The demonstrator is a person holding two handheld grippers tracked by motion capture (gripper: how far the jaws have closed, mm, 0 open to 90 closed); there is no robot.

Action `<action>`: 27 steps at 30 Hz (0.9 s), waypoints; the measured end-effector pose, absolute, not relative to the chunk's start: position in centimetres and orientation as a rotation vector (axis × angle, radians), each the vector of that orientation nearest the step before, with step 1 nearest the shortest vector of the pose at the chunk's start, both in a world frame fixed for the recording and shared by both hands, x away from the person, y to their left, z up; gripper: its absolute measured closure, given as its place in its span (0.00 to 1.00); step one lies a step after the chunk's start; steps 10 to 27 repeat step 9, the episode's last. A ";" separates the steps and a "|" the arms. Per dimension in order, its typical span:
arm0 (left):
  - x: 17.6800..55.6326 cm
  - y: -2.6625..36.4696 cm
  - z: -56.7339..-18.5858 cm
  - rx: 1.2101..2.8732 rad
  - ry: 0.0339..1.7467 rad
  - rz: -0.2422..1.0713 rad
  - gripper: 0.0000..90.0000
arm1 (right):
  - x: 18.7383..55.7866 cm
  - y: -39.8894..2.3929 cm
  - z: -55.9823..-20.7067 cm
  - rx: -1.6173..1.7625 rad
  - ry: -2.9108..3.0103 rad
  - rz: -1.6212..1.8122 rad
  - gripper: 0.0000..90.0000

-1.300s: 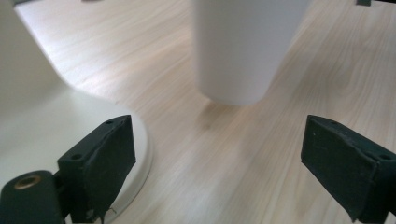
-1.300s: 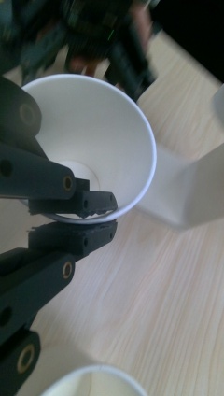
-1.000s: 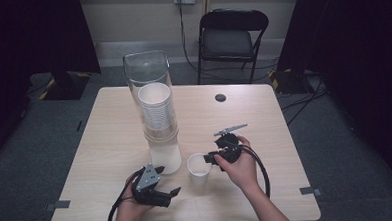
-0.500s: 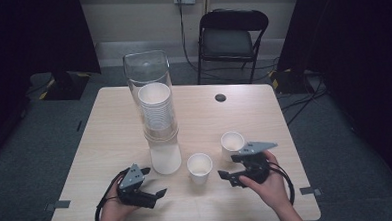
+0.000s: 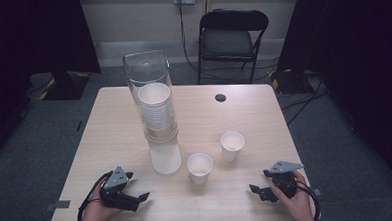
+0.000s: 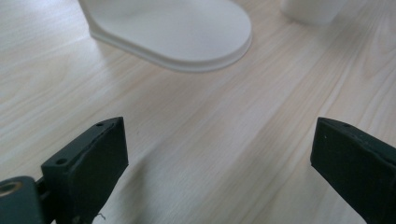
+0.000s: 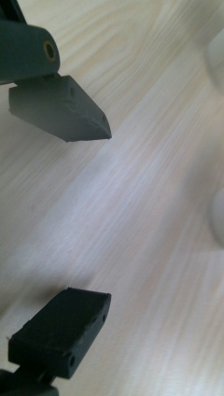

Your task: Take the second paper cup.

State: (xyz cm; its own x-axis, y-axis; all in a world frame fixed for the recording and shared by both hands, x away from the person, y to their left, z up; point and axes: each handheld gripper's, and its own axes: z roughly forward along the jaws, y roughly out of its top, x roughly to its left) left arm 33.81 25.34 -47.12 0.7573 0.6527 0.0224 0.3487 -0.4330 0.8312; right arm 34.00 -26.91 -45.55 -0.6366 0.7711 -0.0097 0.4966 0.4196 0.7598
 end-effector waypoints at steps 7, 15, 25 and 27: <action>34.1 25.9 -47.5 2.123 0.798 0.432 0.05 | 34.1 -27.0 -46.4 1.018 2.274 1.034 0.17; 34.1 26.1 -47.5 2.154 0.786 0.443 0.05 | 34.1 -27.0 -46.4 1.017 2.272 1.033 0.17; 34.1 26.1 -47.5 2.154 0.786 0.443 0.05 | 34.1 -27.0 -46.4 1.017 2.272 1.033 0.17; 34.1 26.1 -47.5 2.154 0.786 0.443 0.05 | 34.1 -27.0 -46.4 1.017 2.272 1.033 0.17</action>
